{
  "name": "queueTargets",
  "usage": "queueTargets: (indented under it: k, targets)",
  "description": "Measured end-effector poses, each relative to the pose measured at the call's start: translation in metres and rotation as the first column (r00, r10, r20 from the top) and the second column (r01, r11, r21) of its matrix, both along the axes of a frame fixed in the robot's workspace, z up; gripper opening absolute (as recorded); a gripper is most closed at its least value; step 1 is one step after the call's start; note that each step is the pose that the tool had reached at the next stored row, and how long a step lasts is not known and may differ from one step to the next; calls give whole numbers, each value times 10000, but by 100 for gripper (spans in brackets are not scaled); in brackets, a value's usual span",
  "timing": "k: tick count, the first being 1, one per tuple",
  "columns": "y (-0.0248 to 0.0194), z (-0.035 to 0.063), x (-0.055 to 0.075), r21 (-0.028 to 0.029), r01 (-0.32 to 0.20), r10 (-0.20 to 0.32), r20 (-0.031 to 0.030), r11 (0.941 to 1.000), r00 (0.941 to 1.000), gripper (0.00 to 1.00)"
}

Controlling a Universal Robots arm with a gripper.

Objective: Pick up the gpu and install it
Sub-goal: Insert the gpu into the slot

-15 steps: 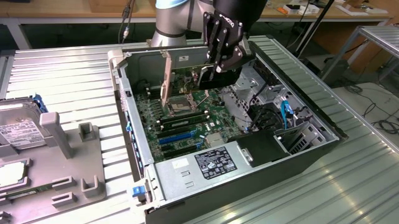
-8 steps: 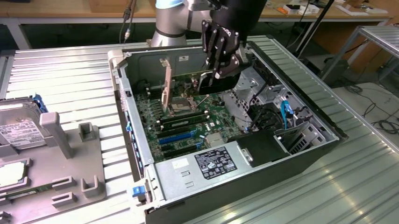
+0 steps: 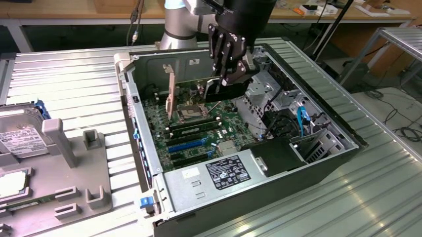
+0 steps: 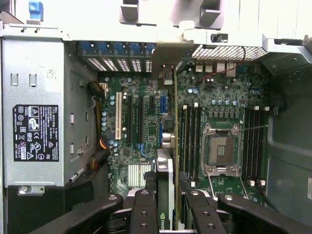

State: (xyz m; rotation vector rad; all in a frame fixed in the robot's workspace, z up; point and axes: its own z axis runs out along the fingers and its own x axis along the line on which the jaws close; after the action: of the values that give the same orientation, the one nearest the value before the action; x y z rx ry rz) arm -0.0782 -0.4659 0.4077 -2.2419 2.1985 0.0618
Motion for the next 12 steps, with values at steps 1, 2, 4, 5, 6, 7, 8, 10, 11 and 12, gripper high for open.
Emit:
queueTargets:
  k: [1,2,4,5,6,7,8,10,11,12]
  targets:
    - [0,0,0,0,5,-5,0,10000,10000,27]
    - [0,-1,0,0,6,-6,1,10000,10000,27]
    - [0,-3,0,1,217,-217,0,9998,9998,27]
    - [0,-11,0,5,256,-256,3,9997,9997,27]
    - [0,-22,0,4,283,-283,3,9996,9996,27]
    - [0,-29,0,3,296,-296,4,9996,9996,27]
    - [0,-40,-1,2,311,-311,6,9995,9995,27]
    - [0,-63,-3,2,337,-337,13,9994,9994,27]
    - [0,-79,-5,2,349,-349,19,9994,9994,27]
    - [4,-95,-6,1,356,-356,24,9994,9994,27]
